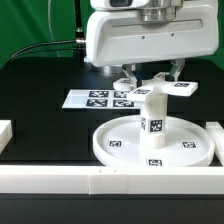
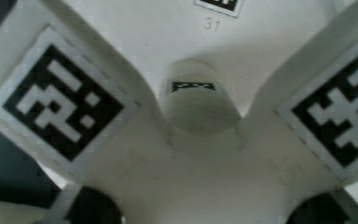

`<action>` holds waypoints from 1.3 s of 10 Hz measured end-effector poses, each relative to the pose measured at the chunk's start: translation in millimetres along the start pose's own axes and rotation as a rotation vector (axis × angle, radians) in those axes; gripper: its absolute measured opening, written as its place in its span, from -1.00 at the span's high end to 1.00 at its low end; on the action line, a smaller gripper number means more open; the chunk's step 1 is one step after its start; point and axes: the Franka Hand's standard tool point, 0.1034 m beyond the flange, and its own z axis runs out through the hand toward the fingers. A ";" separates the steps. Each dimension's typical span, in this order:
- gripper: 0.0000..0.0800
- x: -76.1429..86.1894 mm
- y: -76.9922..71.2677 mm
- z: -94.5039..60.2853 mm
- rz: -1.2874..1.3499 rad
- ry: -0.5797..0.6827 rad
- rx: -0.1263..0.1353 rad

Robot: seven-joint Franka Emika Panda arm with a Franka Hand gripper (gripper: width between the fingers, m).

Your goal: Assemble round table

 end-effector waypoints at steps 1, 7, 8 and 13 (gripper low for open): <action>-0.11 0.0 0.2 0.0 0.101 0.000 0.000; -0.11 0.8 2.2 -0.9 0.448 0.003 0.005; -0.11 0.6 2.7 -1.0 0.557 0.002 0.016; -0.11 -0.1 -0.3 -3.0 1.201 -0.017 0.080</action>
Offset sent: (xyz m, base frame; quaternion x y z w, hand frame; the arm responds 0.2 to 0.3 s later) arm 0.0000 0.0000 0.0000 0.0000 0.0000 0.1938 0.9810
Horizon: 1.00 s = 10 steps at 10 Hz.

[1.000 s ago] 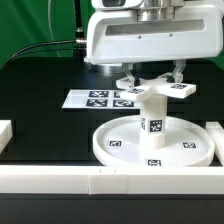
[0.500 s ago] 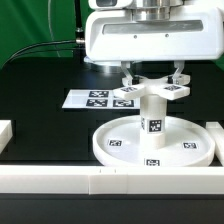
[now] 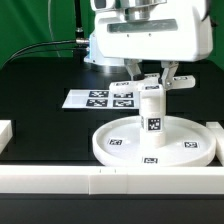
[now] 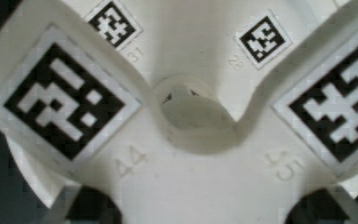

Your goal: Assemble round table

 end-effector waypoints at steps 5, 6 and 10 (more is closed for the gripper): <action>-0.11 -0.7 3.3 2.9 0.434 -0.023 -0.005; -0.11 -0.4 2.9 3.2 0.478 -0.024 -0.008; -0.48 -1.1 1.5 2.5 0.490 -0.033 -0.013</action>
Offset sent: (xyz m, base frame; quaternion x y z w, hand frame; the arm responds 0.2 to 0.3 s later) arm -0.0080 -0.0006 -0.0089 -0.0144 -0.0096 0.2512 0.9678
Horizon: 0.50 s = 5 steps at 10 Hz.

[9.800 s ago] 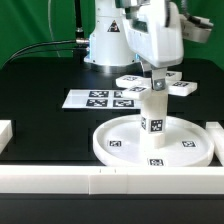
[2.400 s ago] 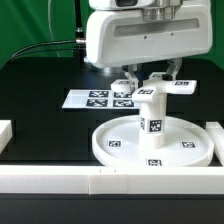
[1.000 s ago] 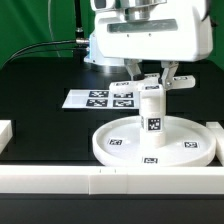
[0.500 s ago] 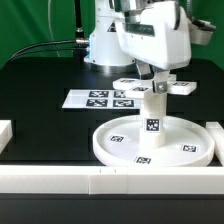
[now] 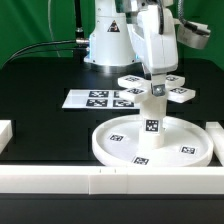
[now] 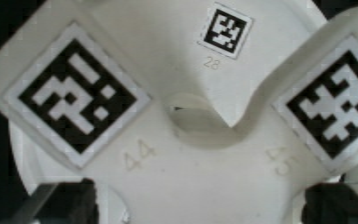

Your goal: Assemble round table

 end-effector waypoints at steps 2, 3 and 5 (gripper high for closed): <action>-0.61 1.9 -5.8 -9.2 -0.101 -0.014 -0.004; -0.61 -0.1 -7.2 -15.9 -0.116 -0.022 -0.008; -0.62 -3.3 -8.8 -22.0 -0.146 -0.027 -0.006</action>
Offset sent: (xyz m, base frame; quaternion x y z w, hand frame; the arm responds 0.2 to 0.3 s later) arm -0.0006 0.0046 0.0359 -0.0279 -0.0197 -0.0102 0.9994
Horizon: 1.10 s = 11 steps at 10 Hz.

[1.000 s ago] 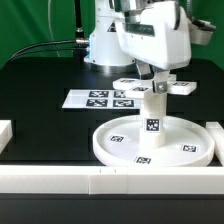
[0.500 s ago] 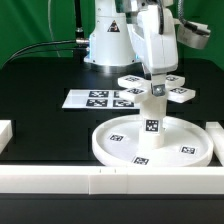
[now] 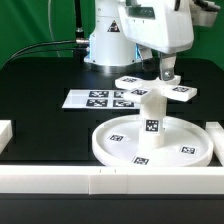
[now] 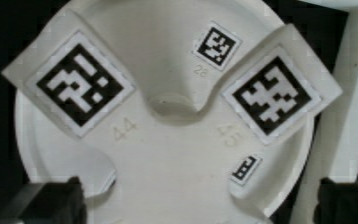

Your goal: Assemble round table

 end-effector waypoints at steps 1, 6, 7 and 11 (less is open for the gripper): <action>-0.62 -0.4 0.5 1.4 -0.009 0.000 -0.003; -0.62 -4.3 -11.8 0.2 -0.715 0.010 -0.067; -0.62 -6.9 -14.9 1.7 -0.843 -0.003 -0.085; -0.62 -5.3 -15.3 2.1 -1.118 -0.012 -0.082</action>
Offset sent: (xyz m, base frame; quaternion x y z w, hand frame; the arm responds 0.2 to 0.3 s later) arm 0.0144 -0.0005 0.0031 -0.0401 0.0164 -0.2898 0.9561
